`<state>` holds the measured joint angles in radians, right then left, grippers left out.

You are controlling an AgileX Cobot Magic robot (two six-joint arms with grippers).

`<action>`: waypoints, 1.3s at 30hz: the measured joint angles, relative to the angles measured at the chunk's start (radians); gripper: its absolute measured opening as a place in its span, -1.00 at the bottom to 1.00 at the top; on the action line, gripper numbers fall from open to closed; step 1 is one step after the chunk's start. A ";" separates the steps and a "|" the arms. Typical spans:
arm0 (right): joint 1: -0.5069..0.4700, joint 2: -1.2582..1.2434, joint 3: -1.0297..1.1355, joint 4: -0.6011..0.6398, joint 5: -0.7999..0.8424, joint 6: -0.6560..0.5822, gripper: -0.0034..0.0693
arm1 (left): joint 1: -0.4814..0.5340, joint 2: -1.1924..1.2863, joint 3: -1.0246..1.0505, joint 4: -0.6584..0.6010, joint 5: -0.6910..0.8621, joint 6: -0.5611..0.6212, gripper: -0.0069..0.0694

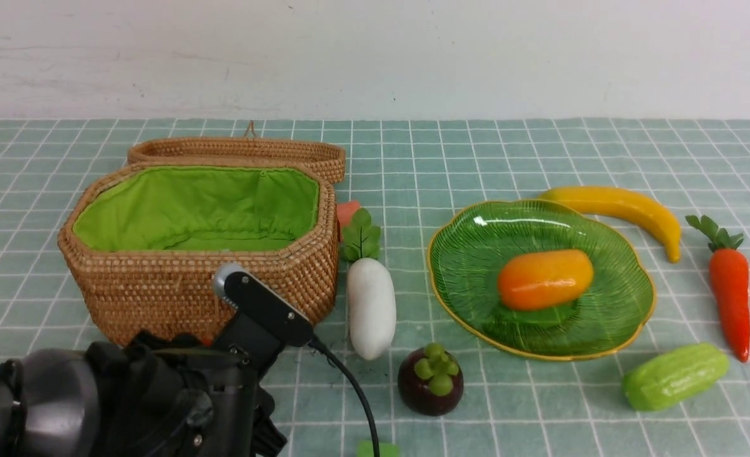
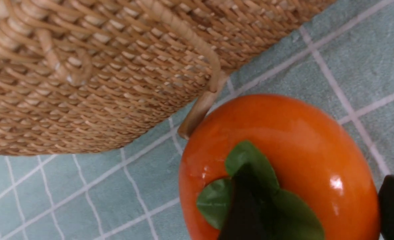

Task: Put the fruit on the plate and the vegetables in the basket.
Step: Grab a tomato with your left arm and place it on the plate on the right.

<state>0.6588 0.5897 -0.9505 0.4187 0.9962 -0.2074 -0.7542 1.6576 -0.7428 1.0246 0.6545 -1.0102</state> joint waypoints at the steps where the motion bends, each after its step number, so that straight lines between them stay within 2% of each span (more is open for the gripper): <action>1: 0.000 0.000 0.000 0.000 0.000 0.000 -0.56 | 0.000 0.001 0.000 0.001 0.000 0.000 0.44; 5: 0.000 0.000 0.000 0.000 0.000 0.000 -0.56 | 0.000 0.002 -0.004 -0.010 0.004 0.000 0.31; 13: 0.000 0.000 0.000 0.000 0.000 0.012 -0.56 | 0.000 -0.027 -0.005 -0.080 0.010 0.019 0.31; 18: 0.000 0.001 0.000 -0.007 0.000 0.043 -0.56 | 0.000 -0.127 -0.005 -0.273 0.008 0.104 0.31; 21: 0.000 0.001 0.000 -0.020 -0.002 0.063 -0.56 | 0.000 -0.188 -0.005 -0.335 0.009 0.166 0.31; 27: 0.000 0.001 0.000 -0.144 -0.027 0.207 -0.56 | -0.001 -0.293 -0.059 -0.465 0.051 0.285 0.31; 29: 0.000 0.001 0.000 -0.205 -0.037 0.274 -0.56 | -0.028 -0.298 -0.146 -0.533 0.050 0.375 0.31; 33: 0.000 0.001 0.000 -0.273 -0.038 0.347 -0.56 | -0.085 -0.255 -0.277 -0.591 0.021 0.454 0.31; 35: 0.000 0.001 0.000 -0.344 -0.038 0.410 -0.55 | -0.117 -0.155 -0.429 -0.625 -0.028 0.521 0.30; 39: 0.000 0.001 0.000 -0.449 -0.035 0.496 -0.55 | -0.111 0.061 -0.672 -0.662 -0.076 0.608 0.30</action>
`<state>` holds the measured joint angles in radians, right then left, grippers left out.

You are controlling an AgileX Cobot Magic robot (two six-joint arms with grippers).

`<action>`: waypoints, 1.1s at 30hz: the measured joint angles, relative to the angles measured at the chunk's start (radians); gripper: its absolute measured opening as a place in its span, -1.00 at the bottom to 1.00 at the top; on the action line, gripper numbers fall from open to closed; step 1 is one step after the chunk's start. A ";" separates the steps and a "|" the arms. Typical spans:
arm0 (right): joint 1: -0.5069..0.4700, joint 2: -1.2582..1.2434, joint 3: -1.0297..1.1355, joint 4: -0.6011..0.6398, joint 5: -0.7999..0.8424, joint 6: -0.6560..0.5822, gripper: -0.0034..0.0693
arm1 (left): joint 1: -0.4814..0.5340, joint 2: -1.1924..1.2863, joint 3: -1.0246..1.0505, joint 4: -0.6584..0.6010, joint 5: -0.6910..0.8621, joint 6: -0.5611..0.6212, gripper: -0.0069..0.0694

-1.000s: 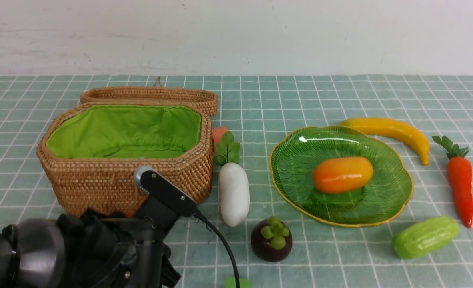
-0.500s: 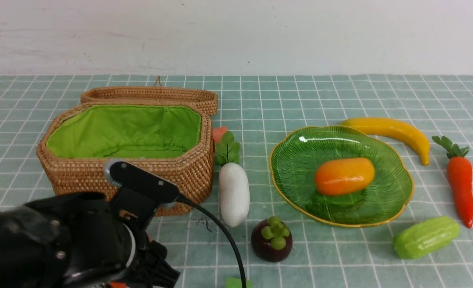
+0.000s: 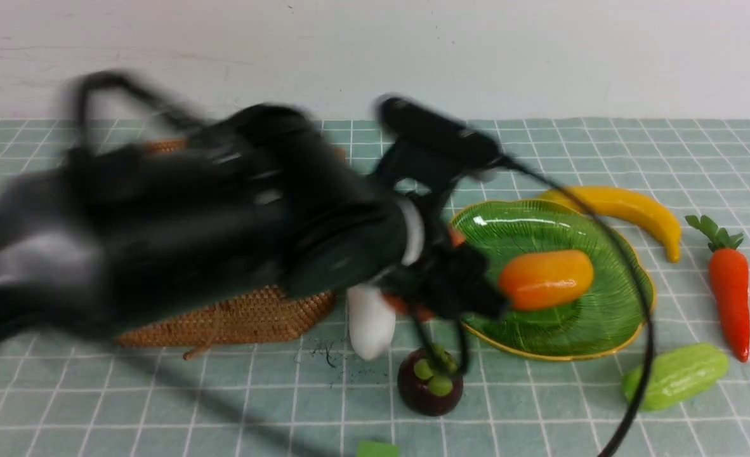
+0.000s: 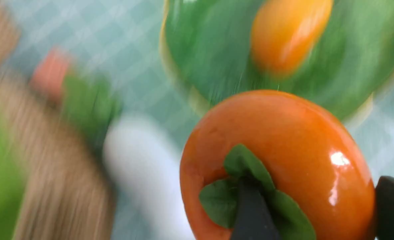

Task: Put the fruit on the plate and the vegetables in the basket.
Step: Grab a tomato with your left arm and place it on the plate on the right.

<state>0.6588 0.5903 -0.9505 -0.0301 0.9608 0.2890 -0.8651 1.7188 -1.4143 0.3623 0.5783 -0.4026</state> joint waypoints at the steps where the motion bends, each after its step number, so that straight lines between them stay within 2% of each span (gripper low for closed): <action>1: 0.000 0.000 0.000 0.000 0.000 0.000 -0.55 | 0.001 0.013 -0.025 -0.002 -0.002 0.008 0.30; 5: 0.000 -0.004 0.000 -0.019 0.026 0.017 -0.55 | 0.026 0.318 -0.334 -0.035 0.013 0.075 0.30; 14: 0.000 -0.021 0.000 -0.045 0.057 0.017 -0.52 | 0.079 0.628 -0.694 -0.046 0.106 0.085 0.30; 18: 0.000 -0.021 0.000 -0.042 0.078 0.017 -0.52 | 0.088 0.660 -0.734 -0.046 0.113 0.086 0.30; 20: 0.000 -0.021 0.000 -0.042 0.080 0.017 -0.52 | 0.088 0.660 -0.738 -0.046 0.113 0.086 0.37; 24: 0.000 -0.021 0.000 -0.042 0.080 0.017 -0.52 | 0.088 0.659 -0.741 -0.045 0.112 0.086 0.72; 27: 0.000 -0.021 0.000 -0.042 0.080 0.017 -0.52 | 0.088 0.652 -0.741 -0.049 0.121 0.086 0.91; 31: 0.000 -0.021 0.000 -0.042 0.080 0.017 -0.52 | 0.088 0.617 -0.741 -0.082 0.192 0.086 0.90; 32: 0.000 -0.021 0.000 -0.042 0.080 0.017 -0.52 | 0.088 0.572 -0.741 -0.116 0.277 0.087 0.78; 33: 0.000 -0.021 0.000 -0.042 0.082 0.017 -0.52 | 0.088 0.566 -0.741 -0.125 0.289 0.088 0.77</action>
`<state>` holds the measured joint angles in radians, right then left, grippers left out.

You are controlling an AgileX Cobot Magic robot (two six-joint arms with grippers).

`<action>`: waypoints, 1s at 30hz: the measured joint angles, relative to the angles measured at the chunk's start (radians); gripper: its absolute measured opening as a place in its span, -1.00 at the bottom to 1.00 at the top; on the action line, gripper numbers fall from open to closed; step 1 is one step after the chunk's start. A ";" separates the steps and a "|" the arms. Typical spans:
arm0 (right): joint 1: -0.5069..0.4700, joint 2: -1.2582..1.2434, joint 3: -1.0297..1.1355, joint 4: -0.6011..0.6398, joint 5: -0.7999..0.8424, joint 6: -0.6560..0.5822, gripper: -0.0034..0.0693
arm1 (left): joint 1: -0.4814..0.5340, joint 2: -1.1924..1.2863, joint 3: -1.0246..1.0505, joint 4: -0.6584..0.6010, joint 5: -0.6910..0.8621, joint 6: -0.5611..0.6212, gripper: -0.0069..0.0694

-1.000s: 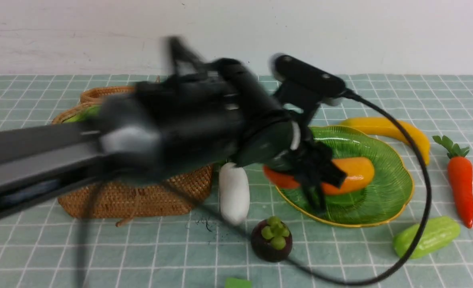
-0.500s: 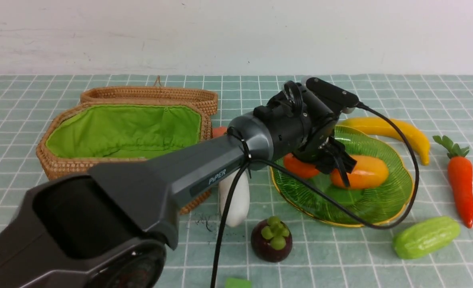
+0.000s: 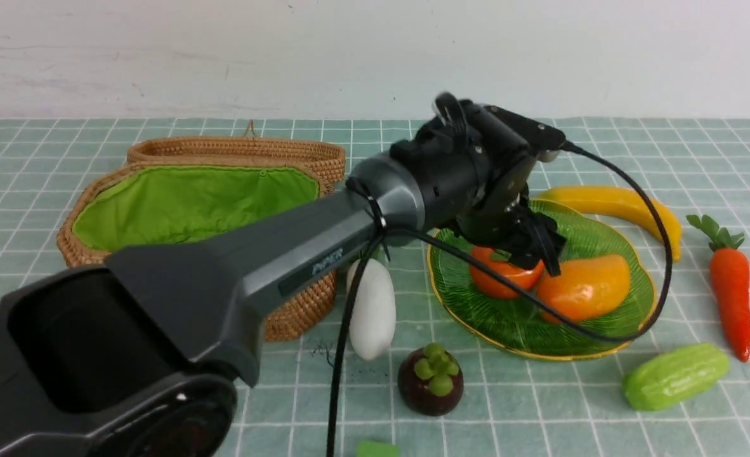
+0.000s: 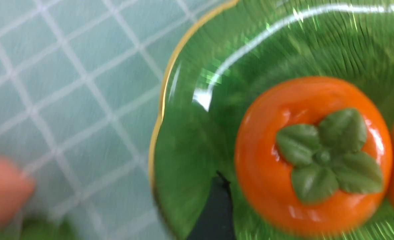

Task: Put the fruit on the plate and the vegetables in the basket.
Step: Grab a tomato with your left arm and place it on the plate on the right, then grab a mangosteen with your left arm and put it on the plate on the right

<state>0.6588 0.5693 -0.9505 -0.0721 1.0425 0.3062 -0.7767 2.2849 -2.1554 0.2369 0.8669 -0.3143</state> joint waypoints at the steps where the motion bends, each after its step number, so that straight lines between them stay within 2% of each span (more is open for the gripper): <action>1: 0.000 0.000 0.000 0.000 0.006 0.000 -0.52 | 0.000 -0.042 0.000 -0.026 0.087 0.005 0.59; 2: 0.000 -0.001 0.000 0.000 0.015 0.000 -0.52 | 0.000 -0.076 0.000 -0.046 0.155 0.012 0.42; 4: 0.000 -0.004 0.000 0.000 0.027 0.000 -0.52 | 0.000 -0.117 0.000 -0.069 0.235 0.022 0.23; 5: 0.000 -0.014 0.000 0.000 0.047 0.000 -0.52 | 0.000 -0.177 0.000 -0.092 0.331 0.046 -0.21; 7: 0.000 -0.023 0.000 0.000 0.056 0.000 -0.52 | 0.000 -0.205 0.004 -0.107 0.351 0.054 -0.42; 8: 0.000 -0.045 0.000 0.008 0.063 0.000 -0.52 | 0.000 -0.255 0.034 -0.138 0.360 0.068 -0.72; 10: 0.000 -0.063 0.000 0.014 0.071 0.000 -0.52 | 0.000 -0.295 0.077 -0.162 0.364 0.085 -0.85; 14: 0.000 -0.142 0.000 0.034 0.084 0.000 -0.52 | 0.000 -0.388 0.330 -0.245 0.364 0.168 -0.85; 16: 0.000 -0.164 0.000 0.038 0.086 0.000 -0.52 | 0.000 -0.395 0.433 -0.264 0.329 0.233 -0.79; 18: 0.000 -0.172 0.000 0.045 0.090 0.000 -0.52 | 0.000 -0.388 0.496 -0.268 0.262 0.297 -0.64; 20: 0.000 -0.175 0.000 0.056 0.093 0.000 -0.52 | 0.000 -0.368 0.528 -0.277 0.197 0.351 -0.41; 23: 0.000 -0.175 0.000 0.072 0.099 0.000 -0.52 | 0.000 -0.333 0.542 -0.284 0.118 0.403 0.07; 24: 0.000 -0.175 0.000 0.072 0.099 0.000 -0.52 | 0.000 -0.331 0.541 -0.284 0.114 0.405 0.10; 26: 0.000 -0.175 0.000 0.084 0.102 0.000 -0.52 | 0.000 -0.316 0.542 -0.285 0.088 0.418 0.40; 28: 0.000 -0.175 0.000 0.086 0.106 0.000 -0.52 | 0.000 -0.305 0.542 -0.285 0.073 0.423 0.61; 30: 0.000 -0.175 0.000 0.086 0.108 0.001 -0.52 | 0.000 -0.285 0.542 -0.280 0.061 0.440 0.72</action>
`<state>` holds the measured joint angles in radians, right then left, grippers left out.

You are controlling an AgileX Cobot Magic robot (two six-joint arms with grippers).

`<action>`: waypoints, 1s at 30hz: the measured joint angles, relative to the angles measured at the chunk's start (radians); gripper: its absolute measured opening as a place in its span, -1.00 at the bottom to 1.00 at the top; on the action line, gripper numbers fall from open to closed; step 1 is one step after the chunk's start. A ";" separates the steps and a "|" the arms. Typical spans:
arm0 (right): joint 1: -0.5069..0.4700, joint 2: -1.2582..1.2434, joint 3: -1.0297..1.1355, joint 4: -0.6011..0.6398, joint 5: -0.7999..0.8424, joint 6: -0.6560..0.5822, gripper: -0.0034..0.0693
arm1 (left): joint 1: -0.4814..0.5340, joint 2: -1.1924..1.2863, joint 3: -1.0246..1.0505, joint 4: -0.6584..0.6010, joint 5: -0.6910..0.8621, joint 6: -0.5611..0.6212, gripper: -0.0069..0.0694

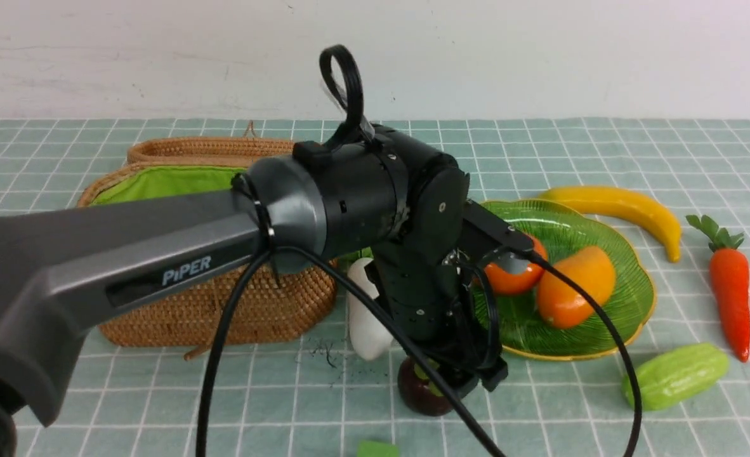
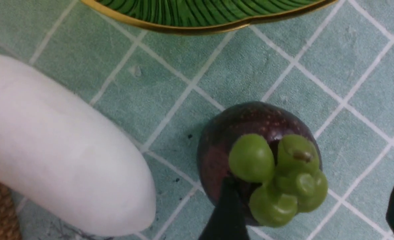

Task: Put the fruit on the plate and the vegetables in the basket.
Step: Grab a mangosteen with your left arm and put it on the plate on the right

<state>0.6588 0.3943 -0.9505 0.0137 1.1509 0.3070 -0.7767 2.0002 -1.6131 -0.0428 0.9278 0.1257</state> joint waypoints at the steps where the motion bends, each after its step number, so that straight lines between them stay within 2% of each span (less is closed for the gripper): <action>1: 0.000 0.000 0.000 0.000 0.000 0.000 -0.52 | 0.000 0.005 0.000 0.005 -0.002 0.006 0.74; 3: 0.000 0.000 0.000 0.000 0.002 0.000 -0.52 | 0.000 0.040 0.000 0.022 -0.006 0.025 0.73; 6: 0.000 0.000 0.000 0.000 0.002 0.000 -0.52 | 0.000 0.082 -0.004 0.043 -0.028 0.050 0.59; 12: 0.000 -0.002 0.000 0.001 0.002 0.002 -0.52 | 0.000 0.088 -0.014 0.033 -0.048 0.053 0.58; 18: 0.000 -0.002 0.000 0.001 0.003 0.002 -0.52 | 0.000 0.067 -0.146 -0.005 0.016 -0.035 0.58; 20: 0.000 -0.002 0.000 0.001 0.003 0.002 -0.52 | 0.000 0.052 -0.190 -0.009 -0.004 -0.052 0.58; 23: 0.000 -0.002 0.000 0.001 0.003 0.002 -0.52 | 0.000 0.051 -0.285 -0.023 -0.116 -0.066 0.58; 30: 0.000 -0.003 0.000 0.001 0.004 0.004 -0.52 | 0.000 0.190 -0.295 -0.002 -0.256 -0.069 0.58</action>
<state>0.6588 0.3914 -0.9505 0.0145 1.1552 0.3115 -0.7767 2.1899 -1.9084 -0.0448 0.6717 0.0566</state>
